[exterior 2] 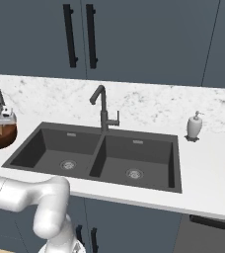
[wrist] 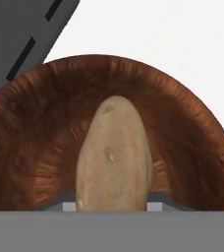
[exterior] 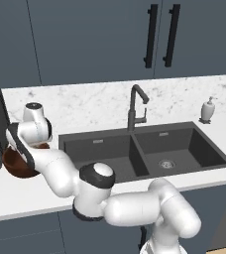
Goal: Pick the sweet potato from the sink and place it in the bowl. Then pick the bowl and place it in the microwave. Then close the microwave door and press the start button.
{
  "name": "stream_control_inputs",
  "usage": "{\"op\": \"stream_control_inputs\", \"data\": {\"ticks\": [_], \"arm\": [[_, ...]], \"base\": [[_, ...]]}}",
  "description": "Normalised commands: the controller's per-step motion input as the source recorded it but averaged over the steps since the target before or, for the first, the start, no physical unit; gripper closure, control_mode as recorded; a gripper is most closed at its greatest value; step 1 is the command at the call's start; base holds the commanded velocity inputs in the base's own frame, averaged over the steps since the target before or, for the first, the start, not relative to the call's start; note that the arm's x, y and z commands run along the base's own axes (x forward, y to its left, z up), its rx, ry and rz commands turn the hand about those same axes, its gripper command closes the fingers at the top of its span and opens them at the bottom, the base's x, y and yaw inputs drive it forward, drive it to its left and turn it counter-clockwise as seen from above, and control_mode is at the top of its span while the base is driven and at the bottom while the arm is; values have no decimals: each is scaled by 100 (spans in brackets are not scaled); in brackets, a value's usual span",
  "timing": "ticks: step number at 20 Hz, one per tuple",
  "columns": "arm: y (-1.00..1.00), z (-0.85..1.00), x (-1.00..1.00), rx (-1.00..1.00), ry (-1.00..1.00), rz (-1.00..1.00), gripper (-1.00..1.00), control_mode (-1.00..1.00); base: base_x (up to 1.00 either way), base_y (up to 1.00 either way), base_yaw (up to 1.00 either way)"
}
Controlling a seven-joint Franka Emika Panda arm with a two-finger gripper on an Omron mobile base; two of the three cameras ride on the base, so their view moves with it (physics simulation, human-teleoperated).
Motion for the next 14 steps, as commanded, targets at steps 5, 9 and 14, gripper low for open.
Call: {"op": "stream_control_inputs", "data": {"ticks": [5,9,14], "arm": [[24,-50,27,-2,0,0,100,-100],[23,-44,24,-1,0,0,100,-100],[5,-9,1,0,1,0,-100,-100]], "base": [[0,0,0],[0,0,0],[0,0,0]]}}
